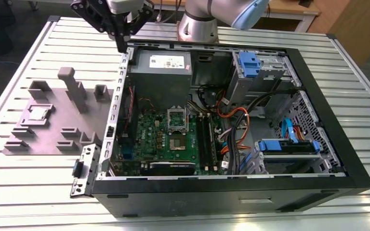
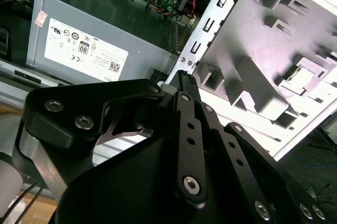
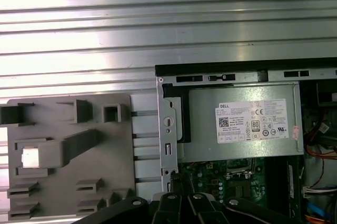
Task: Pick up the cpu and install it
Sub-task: 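Reach for the cpu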
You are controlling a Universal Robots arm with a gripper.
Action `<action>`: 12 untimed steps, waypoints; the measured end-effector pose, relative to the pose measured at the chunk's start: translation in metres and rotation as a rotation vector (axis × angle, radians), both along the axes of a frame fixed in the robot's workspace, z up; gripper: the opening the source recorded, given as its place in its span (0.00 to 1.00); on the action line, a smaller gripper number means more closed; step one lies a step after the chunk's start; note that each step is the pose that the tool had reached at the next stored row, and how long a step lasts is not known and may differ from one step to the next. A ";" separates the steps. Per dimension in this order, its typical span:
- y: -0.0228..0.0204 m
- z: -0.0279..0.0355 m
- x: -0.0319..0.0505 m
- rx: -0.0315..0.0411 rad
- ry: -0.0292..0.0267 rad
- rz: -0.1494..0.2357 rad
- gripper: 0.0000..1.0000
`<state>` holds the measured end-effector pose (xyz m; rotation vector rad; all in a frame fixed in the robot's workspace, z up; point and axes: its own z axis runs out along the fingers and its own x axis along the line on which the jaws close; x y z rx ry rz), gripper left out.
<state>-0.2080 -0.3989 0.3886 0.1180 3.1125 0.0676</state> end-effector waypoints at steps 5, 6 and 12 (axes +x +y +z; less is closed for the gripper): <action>0.0000 -0.0002 -0.0015 0.0000 0.0000 0.000 0.11; 0.0000 -0.0003 -0.0018 0.0000 0.0000 0.000 0.11; 0.0000 -0.0006 -0.0037 0.0000 -0.0001 0.000 0.11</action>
